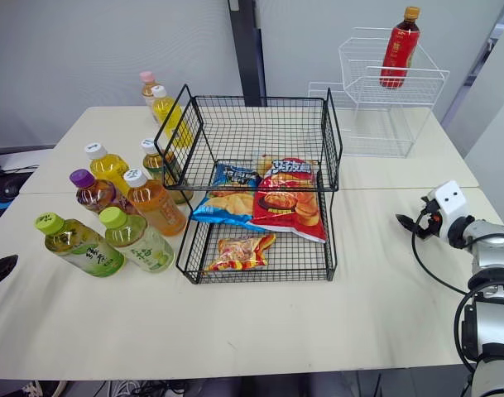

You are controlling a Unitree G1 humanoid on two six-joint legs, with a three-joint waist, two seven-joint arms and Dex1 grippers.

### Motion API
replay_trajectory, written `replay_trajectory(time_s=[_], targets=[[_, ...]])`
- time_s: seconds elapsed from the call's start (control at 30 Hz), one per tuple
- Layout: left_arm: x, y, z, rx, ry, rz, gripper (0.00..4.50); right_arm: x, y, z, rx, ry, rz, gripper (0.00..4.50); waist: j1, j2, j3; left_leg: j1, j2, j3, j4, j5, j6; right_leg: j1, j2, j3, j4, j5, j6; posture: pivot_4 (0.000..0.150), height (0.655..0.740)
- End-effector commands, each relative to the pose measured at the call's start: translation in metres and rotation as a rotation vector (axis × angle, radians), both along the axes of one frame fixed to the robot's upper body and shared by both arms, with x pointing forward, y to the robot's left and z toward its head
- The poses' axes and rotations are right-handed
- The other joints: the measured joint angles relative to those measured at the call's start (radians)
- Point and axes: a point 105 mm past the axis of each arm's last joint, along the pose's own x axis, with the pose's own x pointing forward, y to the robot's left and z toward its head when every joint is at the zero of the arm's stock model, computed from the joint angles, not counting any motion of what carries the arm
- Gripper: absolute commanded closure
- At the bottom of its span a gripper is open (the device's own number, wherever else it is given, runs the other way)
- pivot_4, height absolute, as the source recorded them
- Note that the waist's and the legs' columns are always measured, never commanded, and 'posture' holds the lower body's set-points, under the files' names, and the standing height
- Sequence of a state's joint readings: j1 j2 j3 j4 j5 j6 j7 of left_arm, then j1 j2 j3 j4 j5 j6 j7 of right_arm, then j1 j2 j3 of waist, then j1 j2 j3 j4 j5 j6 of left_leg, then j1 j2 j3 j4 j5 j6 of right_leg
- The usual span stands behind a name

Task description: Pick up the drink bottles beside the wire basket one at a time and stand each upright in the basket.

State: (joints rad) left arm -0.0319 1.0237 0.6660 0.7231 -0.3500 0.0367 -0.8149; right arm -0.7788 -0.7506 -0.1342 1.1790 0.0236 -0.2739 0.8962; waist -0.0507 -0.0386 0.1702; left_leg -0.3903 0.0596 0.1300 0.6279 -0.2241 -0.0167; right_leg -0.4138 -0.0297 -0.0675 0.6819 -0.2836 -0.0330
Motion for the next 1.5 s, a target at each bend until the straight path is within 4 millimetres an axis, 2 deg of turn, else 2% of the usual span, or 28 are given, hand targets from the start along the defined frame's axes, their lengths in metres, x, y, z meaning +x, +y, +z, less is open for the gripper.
replay_trajectory(time_s=[0.03, 0.2, 0.3, 0.47, 0.63, 0.83, 0.9, 0.97, 1.0, 1.1, 1.13, 1.2, 1.27, 1.37, 1.5], targets=[[-0.003, 0.001, 0.004, 0.014, -0.006, 0.0, 0.06, 0.0, -0.006, 0.016, -0.014, -0.052, 0.0, 0.0, 0.0, 0.0, 0.0, 0.0, 0.0, 0.0, 0.0, 0.0, 0.0, 0.0, 0.0, 0.0, 0.0, 0.0, 0.0, 0.15, 0.74], [-0.003, 0.004, 0.003, -0.016, -0.029, 0.031, 0.06, -0.001, -0.012, 0.017, -0.002, -0.064, -0.042, 0.0, 0.0, 0.0, 0.0, 0.0, 0.0, 0.0, 0.0, 0.0, 0.0, 0.0, 0.0, 0.0, 0.0, 0.0, 0.0, 0.15, 0.74], [-0.002, -0.001, 0.0, -0.007, -0.005, 0.001, 0.06, -0.002, -0.01, 0.013, 0.004, -0.055, -0.027, 0.0, 0.0, 0.0, 0.0, 0.0, 0.0, 0.0, 0.0, 0.0, 0.0, 0.0, 0.0, 0.0, 0.0, 0.0, 0.0, 0.15, 0.74], [0.001, 0.003, 0.008, -0.002, -0.048, 0.029, 0.06, -0.002, -0.014, 0.016, 0.003, -0.061, -0.048, 0.0, 0.0, 0.0, 0.0, 0.0, 0.0, 0.0, 0.0, 0.0, 0.0, 0.0, 0.0, 0.0, 0.0, 0.0, 0.0, 0.15, 0.74], [0.002, 0.0, 0.003, 0.002, -0.034, 0.012, 0.06, -0.002, -0.011, 0.015, 0.0, -0.062, -0.039, 0.0, -0.002, 0.0, 0.0, 0.003, 0.0, 0.001, 0.0, 0.0, 0.0, 0.002, 0.0, 0.001, 0.0, 0.0, 0.0, 0.15, 0.74], [0.005, -0.002, -0.002, -0.015, -0.032, 0.01, 0.06, -0.001, -0.022, 0.019, -0.029, -0.089, -0.109, 0.0, -0.001, 0.0, 0.0, 0.006, 0.0, 0.001, 0.0, 0.0, 0.001, 0.005, 0.0, 0.001, 0.0, 0.0, 0.0, 0.15, 0.74], [0.007, -0.003, -0.002, -0.016, -0.033, 0.009, 0.06, 0.0, -0.027, 0.023, -0.068, -0.128, -0.144, 0.0, 0.0, 0.0, 0.0, 0.006, 0.0, 0.001, 0.0, -0.001, 0.001, 0.005, 0.0, 0.001, 0.0, 0.0, 0.0, 0.15, 0.74], [0.009, -0.003, -0.002, -0.024, -0.036, 0.009, 0.06, 0.003, -0.031, 0.036, -0.039, -0.179, -0.189, 0.0, -0.001, 0.0, 0.0, 0.006, 0.0, 0.001, 0.0, 0.0, 0.0, 0.005, 0.0, 0.001, 0.0, 0.0, 0.0, 0.15, 0.74], [0.01, -0.005, -0.005, -0.032, -0.032, 0.001, 0.06, 0.008, -0.031, 0.057, 0.014, -0.234, -0.195, 0.0, -0.001, 0.0, 0.0, 0.006, 0.0, 0.001, 0.0, 0.0, 0.0, 0.005, 0.0, 0.001, 0.0, 0.0, 0.0, 0.15, 0.74], [0.015, -0.009, -0.01, -0.049, -0.025, -0.011, 0.06, 0.016, -0.001, 0.13, 0.116, -0.447, -0.041, 0.0, -0.009, 0.002, 0.002, 0.007, 0.0, 0.003, 0.0, 0.0, 0.0, 0.005, 0.0, 0.003, 0.001, 0.0, 0.0, 0.15, 0.74], [0.016, -0.009, -0.01, -0.051, -0.025, -0.011, 0.06, 0.016, 0.011, 0.142, 0.129, -0.48, 0.02, 0.0, -0.011, 0.003, 0.002, 0.008, 0.0, 0.004, 0.0, 0.0, 0.0, 0.005, 0.0, 0.004, 0.001, 0.0, 0.0, 0.15, 0.74], [0.019, -0.01, -0.011, -0.055, -0.025, -0.013, 0.06, 0.012, 0.048, 0.172, 0.149, -0.547, 0.196, 0.0, -0.012, 0.002, 0.001, 0.008, 0.003, 0.004, 0.0, 0.0, 0.001, 0.004, 0.003, 0.004, 0.001, 0.001, 0.0, 0.15, 0.74], [0.022, -0.011, -0.013, -0.064, -0.025, -0.019, 0.06, -0.003, 0.09, 0.199, 0.213, -0.569, 0.402, 0.0, -0.011, 0.0, 0.0, 0.008, 0.005, 0.002, 0.0, -0.001, 0.0, 0.005, 0.005, 0.003, 0.001, 0.001, -0.001, 0.15, 0.74], [0.026, -0.016, -0.017, -0.074, -0.021, -0.037, 0.06, -0.039, 0.14, 0.221, 0.274, -0.529, 0.677, 0.0, -0.001, 0.0, 0.0, 0.007, 0.006, 0.0, 0.0, -0.003, 0.0, 0.005, 0.006, 0.002, 0.001, 0.004, -0.006, 0.15, 0.74], [0.029, -0.018, -0.02, -0.08, -0.017, -0.043, 0.06, -0.081, 0.18, 0.228, 0.322, -0.412, 0.892, 0.0, 0.018, 0.0, 0.0, 0.004, 0.005, -0.001, 0.0, -0.004, 0.001, 0.004, 0.006, 0.002, -0.001, 0.005, -0.008, 0.15, 0.74]])
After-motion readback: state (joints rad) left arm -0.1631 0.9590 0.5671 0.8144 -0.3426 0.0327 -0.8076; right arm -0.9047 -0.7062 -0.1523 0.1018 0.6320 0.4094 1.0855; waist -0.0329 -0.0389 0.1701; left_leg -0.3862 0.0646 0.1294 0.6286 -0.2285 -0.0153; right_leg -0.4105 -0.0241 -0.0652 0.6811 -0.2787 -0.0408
